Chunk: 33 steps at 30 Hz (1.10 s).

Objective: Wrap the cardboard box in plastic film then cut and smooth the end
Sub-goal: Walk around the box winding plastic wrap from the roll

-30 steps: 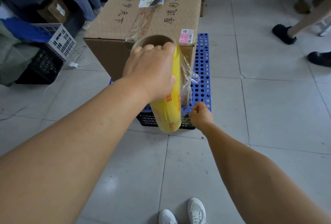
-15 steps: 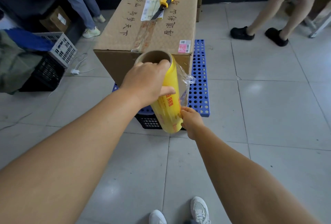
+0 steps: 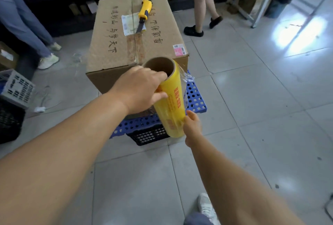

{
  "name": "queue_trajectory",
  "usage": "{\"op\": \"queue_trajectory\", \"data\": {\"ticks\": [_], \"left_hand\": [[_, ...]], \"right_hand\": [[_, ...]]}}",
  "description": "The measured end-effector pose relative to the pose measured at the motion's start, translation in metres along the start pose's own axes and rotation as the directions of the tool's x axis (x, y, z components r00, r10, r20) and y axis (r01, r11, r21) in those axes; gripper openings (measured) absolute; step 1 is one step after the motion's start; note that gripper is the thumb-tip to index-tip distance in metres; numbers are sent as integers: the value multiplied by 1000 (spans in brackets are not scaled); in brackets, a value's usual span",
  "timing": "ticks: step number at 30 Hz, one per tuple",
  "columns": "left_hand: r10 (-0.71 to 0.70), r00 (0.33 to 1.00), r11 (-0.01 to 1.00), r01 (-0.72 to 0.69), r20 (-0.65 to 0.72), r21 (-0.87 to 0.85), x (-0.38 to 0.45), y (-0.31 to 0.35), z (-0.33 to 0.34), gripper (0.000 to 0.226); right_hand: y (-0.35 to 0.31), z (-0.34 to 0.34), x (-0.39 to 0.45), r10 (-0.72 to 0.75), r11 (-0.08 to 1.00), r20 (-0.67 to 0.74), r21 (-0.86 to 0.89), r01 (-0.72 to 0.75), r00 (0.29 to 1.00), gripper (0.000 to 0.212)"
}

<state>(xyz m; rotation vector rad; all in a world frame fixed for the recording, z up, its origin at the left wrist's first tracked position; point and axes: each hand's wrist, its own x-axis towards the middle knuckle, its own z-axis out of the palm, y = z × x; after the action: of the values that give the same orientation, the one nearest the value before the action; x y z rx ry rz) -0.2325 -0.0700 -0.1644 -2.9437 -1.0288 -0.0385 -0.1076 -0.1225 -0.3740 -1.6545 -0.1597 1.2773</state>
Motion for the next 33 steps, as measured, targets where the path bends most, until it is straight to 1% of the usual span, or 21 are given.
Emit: {"op": "queue_trajectory", "data": {"ticks": [2,5,6,8,12,13,15,16,18,19,21,23,25,26,28,31,33], "left_hand": [[24,1000,1000,-24,10,-6,1,-6,0,24],[68,997,998,-69,48,12,6,-14,-2,27],[76,995,997,-78,68,27,8,-17,-3,30],[88,988,994,-95,123,47,11,-23,-5,35],[177,956,979,-195,234,53,16,-34,-8,31],[192,950,977,-209,246,44,17,-36,-8,28],[233,938,969,-247,257,24,18,-38,-8,27],[248,932,966,-260,263,11,19,-39,-8,29],[263,930,964,-266,258,-25,20,-42,-6,28],[265,931,964,-264,250,-38,21,-45,-5,26],[277,930,960,-275,243,-45,23,-50,-4,25],[293,922,956,-288,252,-59,24,-53,-4,24],[307,917,952,-295,255,-87,24,-57,-3,23],[312,918,950,-296,246,-100,24,-58,-3,23],[335,917,942,-318,215,-111,22,-58,-1,25],[347,926,937,-337,146,-91,21,-54,3,28],[318,943,948,-313,98,-58,21,-50,4,31]], "right_hand": [[-15,7,-4,-127,991,-64,42,130,990,27],[-49,19,-11,-267,958,-36,99,269,963,27],[-57,22,-11,-297,948,-20,112,297,955,27],[-68,27,-10,-308,944,1,125,305,952,26],[-69,28,-7,-222,965,0,143,220,975,23],[-69,28,-8,-199,964,-1,178,196,980,24],[-63,29,-1,-150,955,-45,251,157,988,32],[-56,28,5,-115,959,-90,250,134,989,34],[-36,25,13,-3,976,-169,215,40,986,34],[-21,23,17,57,982,-187,188,-21,981,29],[13,23,22,202,971,-175,161,-174,964,31],[43,29,25,310,937,-149,216,-275,939,42],[60,38,29,337,905,-106,310,-291,936,47],[65,42,32,339,888,-98,360,-285,935,46],[70,50,32,328,845,-100,475,-245,939,41],[82,59,30,288,788,-93,588,-181,953,43],[90,65,26,278,762,-72,624,-174,958,33]]}}
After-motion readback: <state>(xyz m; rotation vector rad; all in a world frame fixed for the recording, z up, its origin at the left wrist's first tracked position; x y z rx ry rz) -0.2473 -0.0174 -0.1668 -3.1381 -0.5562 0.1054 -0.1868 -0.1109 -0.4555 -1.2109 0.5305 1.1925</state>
